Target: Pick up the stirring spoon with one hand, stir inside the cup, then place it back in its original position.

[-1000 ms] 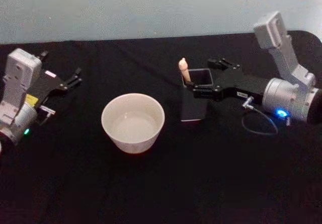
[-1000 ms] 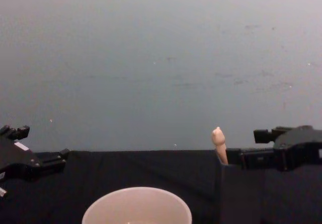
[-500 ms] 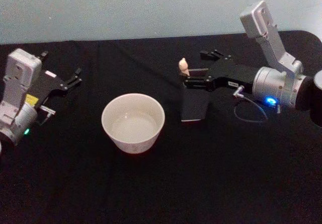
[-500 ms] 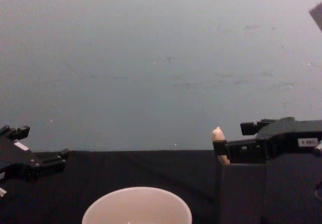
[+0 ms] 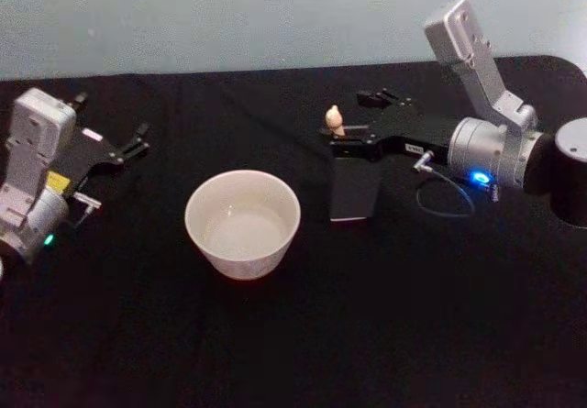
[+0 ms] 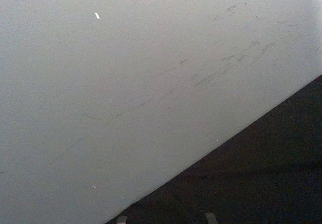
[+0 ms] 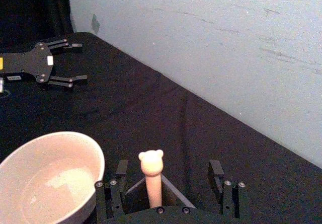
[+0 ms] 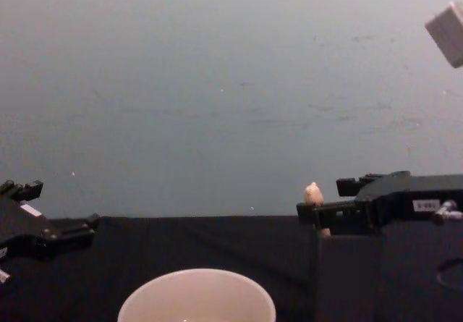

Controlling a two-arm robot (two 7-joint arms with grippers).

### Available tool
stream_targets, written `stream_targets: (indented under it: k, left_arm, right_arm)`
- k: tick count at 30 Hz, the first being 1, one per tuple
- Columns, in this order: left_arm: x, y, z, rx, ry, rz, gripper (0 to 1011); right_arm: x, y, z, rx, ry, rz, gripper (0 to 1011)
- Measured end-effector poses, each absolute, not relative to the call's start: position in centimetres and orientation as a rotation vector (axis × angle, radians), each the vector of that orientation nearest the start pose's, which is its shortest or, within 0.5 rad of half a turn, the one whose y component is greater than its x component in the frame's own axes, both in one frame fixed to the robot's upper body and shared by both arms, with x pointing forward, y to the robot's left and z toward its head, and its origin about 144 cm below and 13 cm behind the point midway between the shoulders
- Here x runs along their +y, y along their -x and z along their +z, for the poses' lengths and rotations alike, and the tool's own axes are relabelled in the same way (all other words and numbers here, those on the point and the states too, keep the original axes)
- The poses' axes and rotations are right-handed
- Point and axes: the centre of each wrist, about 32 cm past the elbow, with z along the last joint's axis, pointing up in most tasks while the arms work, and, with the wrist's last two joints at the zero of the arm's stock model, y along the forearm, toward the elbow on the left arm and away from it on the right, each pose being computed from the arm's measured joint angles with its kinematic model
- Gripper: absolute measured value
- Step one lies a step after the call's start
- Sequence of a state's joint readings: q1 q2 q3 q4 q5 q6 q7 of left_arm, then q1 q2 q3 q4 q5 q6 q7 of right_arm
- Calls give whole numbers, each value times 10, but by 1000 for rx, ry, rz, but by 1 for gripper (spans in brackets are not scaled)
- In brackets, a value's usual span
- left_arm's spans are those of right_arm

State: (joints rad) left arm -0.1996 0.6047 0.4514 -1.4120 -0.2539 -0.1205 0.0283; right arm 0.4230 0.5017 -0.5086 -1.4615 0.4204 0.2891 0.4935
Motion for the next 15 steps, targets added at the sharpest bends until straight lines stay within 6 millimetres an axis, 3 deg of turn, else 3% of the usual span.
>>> stream_targets:
  k: [15]
  left_arm:
    - [310, -489, 1140, -285, -304, 1248, 1001]
  right_arm:
    - [-246, -543, 1216, 62, 308, -723, 1002]
